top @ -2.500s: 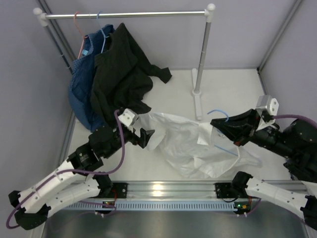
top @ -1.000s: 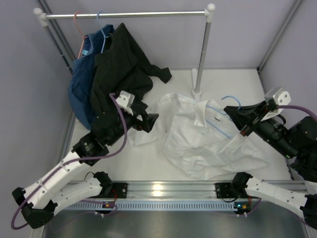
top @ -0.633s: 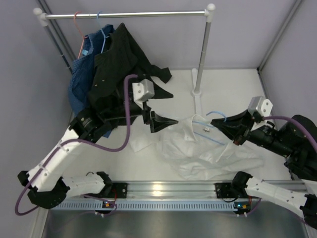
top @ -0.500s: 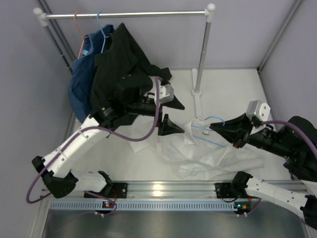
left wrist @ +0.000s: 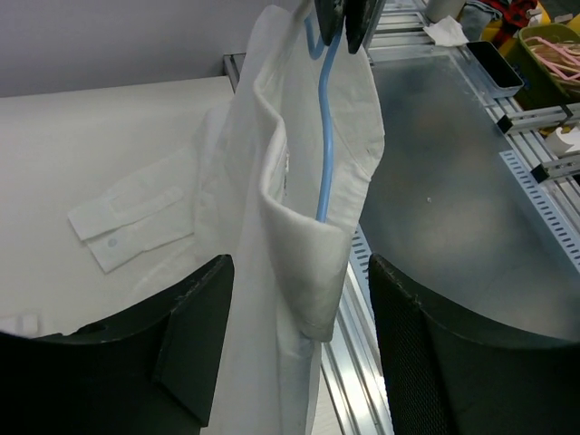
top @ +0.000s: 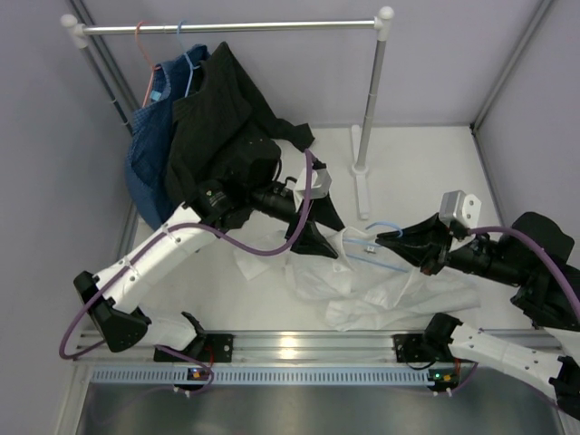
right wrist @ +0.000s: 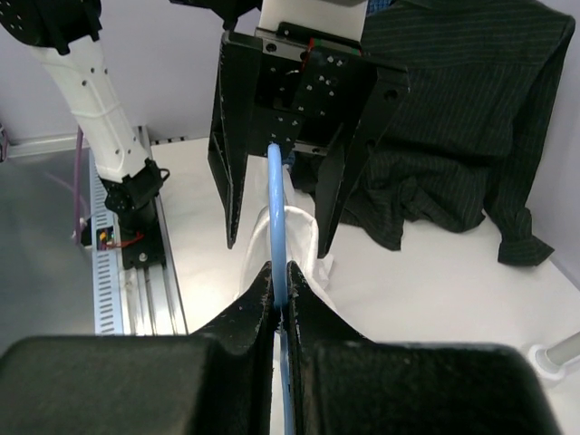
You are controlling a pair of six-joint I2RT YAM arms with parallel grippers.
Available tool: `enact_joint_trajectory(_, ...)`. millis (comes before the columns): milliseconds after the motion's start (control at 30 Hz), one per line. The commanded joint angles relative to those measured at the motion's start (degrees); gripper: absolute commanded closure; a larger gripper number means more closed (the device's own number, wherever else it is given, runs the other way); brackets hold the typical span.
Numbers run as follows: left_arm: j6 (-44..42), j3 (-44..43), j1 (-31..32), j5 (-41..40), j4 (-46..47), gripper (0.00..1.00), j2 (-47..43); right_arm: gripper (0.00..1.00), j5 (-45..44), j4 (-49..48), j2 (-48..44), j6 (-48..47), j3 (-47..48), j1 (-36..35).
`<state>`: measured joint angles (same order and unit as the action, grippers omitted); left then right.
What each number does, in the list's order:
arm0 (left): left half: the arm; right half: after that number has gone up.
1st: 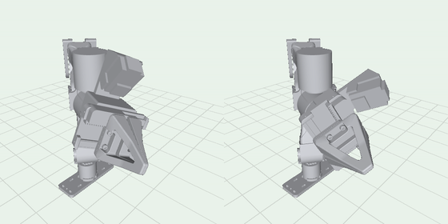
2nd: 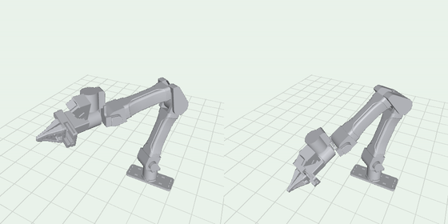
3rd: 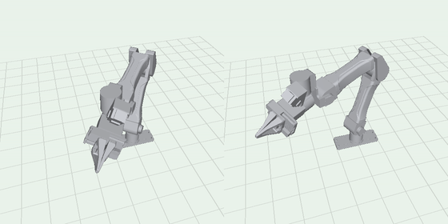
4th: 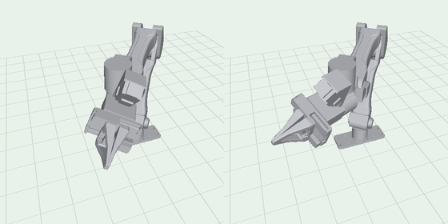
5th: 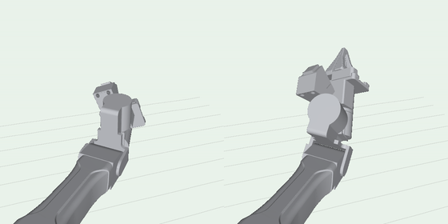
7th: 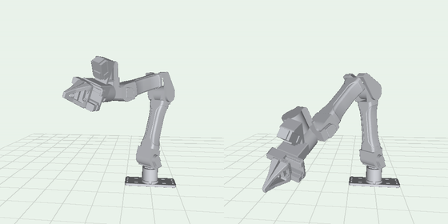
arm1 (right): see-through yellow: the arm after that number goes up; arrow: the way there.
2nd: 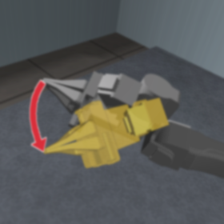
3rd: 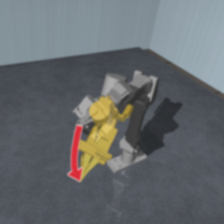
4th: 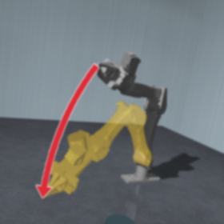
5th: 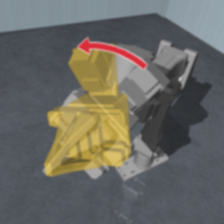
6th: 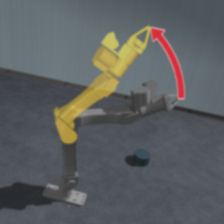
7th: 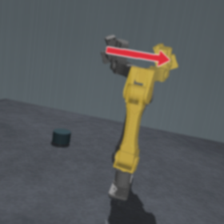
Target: Place the shirt on the hanger
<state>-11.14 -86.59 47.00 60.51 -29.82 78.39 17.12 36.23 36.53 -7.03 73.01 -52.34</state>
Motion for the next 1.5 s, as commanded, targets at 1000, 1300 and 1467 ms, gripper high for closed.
enact_joint_trajectory(1000,-14.52,-3.93,1.07,-0.48,-13.41,1.00,-0.34,0.32,-9.48,14.36,-6.21,0.36,5.72,-0.31)
enact_joint_trajectory(1300,-15.32,-4.47,1.07,2.33,-15.00,1.00,-2.01,0.27,-10.54,34.00,-5.60,-2.99,7.32,-0.92)
enact_joint_trajectory(1467,-14.88,-5.17,1.07,4.08,-15.09,1.00,-2.80,0.24,-4.13,33.91,-4.81,-5.19,5.65,-2.51)
